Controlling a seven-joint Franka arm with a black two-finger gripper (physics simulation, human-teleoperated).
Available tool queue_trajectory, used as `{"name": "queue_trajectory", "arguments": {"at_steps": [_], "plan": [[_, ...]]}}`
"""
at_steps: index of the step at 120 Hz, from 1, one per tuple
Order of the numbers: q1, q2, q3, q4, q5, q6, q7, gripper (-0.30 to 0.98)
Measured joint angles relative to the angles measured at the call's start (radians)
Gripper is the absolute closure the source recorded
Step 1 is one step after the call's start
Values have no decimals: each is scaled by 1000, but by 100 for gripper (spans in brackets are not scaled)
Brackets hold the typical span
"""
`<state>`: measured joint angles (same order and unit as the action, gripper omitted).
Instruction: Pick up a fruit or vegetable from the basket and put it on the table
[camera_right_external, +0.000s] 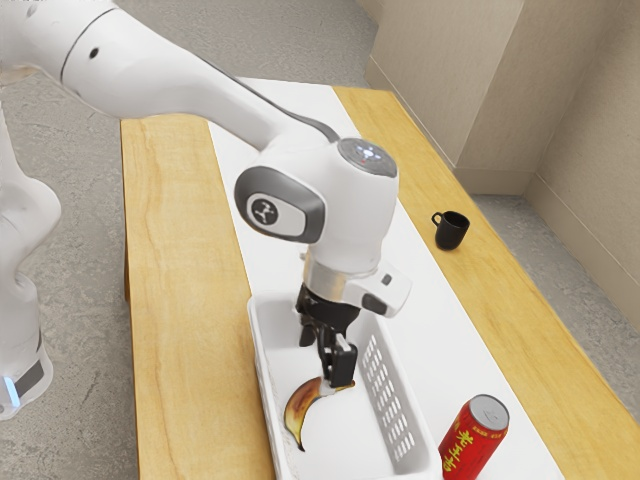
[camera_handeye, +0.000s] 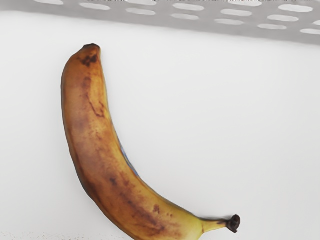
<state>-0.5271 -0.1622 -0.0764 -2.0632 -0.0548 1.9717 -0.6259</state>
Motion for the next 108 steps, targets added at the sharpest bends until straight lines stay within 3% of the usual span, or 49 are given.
{"name": "queue_trajectory", "arguments": {"at_steps": [49, 108], "plan": [[-31, 101, -2, 15, 4, 48, -78, 0], [-22, 115, 33, -22, 24, 111, -125, 0]]}}
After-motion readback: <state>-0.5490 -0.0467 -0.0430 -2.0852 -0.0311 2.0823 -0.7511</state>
